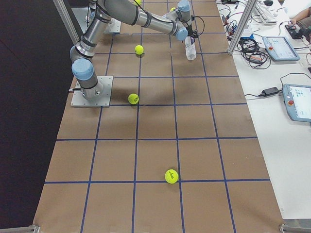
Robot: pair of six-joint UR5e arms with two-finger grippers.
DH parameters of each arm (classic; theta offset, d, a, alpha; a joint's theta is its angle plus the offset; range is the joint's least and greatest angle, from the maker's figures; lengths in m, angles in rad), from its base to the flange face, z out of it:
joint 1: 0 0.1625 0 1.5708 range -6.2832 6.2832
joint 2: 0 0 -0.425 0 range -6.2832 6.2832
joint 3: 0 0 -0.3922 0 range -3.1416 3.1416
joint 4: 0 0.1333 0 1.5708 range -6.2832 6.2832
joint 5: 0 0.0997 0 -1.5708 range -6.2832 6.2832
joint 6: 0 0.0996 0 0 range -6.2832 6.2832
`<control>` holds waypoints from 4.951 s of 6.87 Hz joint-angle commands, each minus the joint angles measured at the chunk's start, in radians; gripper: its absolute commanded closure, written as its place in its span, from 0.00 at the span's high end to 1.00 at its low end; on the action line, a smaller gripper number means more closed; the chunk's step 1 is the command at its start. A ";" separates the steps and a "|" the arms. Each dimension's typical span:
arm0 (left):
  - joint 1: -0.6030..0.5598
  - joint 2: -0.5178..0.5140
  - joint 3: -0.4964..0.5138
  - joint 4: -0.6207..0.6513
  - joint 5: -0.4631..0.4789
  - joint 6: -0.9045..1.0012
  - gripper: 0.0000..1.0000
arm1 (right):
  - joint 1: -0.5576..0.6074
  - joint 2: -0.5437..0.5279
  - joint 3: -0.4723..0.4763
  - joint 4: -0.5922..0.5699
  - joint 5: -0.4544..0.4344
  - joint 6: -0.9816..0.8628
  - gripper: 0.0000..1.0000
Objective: Lift up tennis ball bucket
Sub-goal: 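Lower the can onto the table and open the right gripper, then move the left gripper to the can's open end while the right gripper withdraws, then grasp the can's open end with the left gripper and tilt it up, then rotate the can upright with the left gripper and set it down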
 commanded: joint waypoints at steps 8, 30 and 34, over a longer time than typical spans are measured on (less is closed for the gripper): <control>0.033 -0.680 0.244 0.353 -0.500 0.045 1.00 | -0.290 -0.352 0.043 0.501 -0.017 0.713 1.00; -0.211 -0.498 0.175 0.349 0.000 0.067 0.01 | -0.404 -0.469 0.188 0.609 -0.019 0.727 1.00; -0.209 -0.498 0.190 0.344 -0.005 0.067 1.00 | -0.404 -0.469 0.188 0.609 -0.017 0.729 1.00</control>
